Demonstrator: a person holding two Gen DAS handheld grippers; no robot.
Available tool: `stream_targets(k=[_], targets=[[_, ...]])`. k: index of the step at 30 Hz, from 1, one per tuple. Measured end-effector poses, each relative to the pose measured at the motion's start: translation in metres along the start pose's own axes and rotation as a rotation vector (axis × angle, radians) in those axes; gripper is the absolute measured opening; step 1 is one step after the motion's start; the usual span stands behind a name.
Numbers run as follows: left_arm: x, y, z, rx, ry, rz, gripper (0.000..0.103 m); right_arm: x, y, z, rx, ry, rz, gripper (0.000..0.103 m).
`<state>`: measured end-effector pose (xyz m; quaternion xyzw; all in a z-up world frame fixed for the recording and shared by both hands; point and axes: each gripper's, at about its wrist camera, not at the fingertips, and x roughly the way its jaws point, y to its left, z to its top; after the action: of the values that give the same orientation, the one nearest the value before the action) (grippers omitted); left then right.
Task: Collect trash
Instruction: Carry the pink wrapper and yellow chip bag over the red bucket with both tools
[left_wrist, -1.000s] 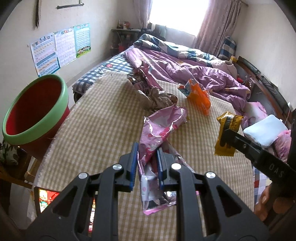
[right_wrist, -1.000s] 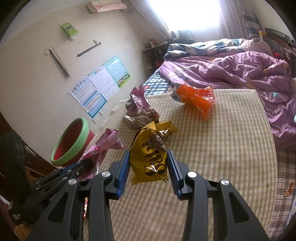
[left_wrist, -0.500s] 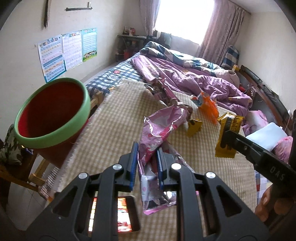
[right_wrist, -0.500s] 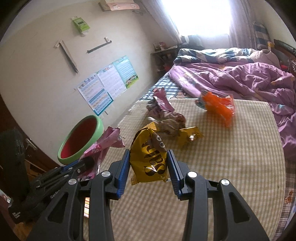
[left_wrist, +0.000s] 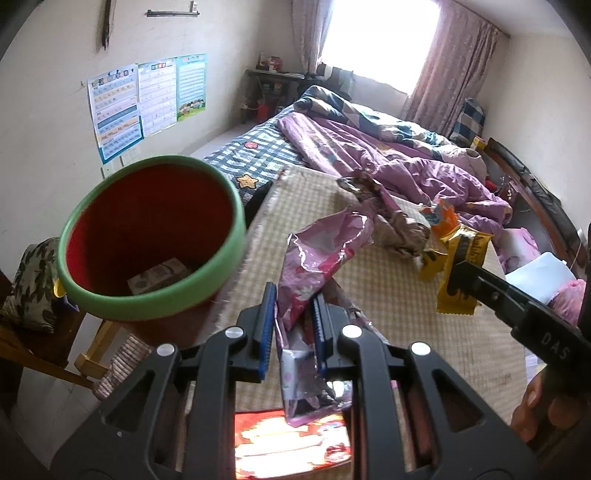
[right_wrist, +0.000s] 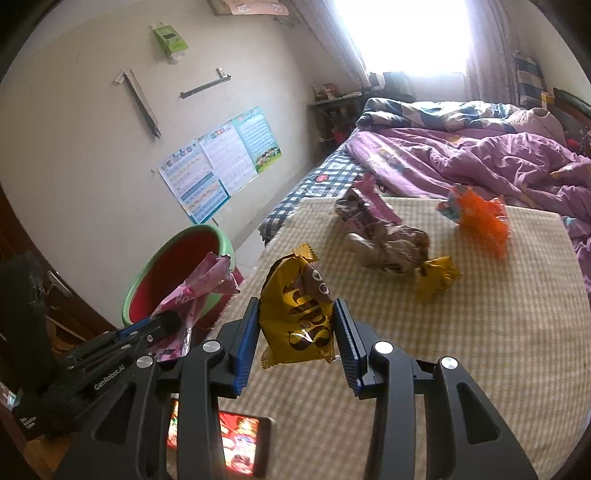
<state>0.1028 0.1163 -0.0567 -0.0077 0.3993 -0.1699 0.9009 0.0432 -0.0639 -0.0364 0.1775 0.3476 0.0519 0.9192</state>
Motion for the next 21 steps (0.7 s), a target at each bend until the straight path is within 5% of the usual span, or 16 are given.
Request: stream_targets(k=[21], targets=[[0.004,0.106,0.028,-0.021,-0.020,0.074,0.018,0.059,0.085,0.012,-0.034,0.005,0.016,0.039]])
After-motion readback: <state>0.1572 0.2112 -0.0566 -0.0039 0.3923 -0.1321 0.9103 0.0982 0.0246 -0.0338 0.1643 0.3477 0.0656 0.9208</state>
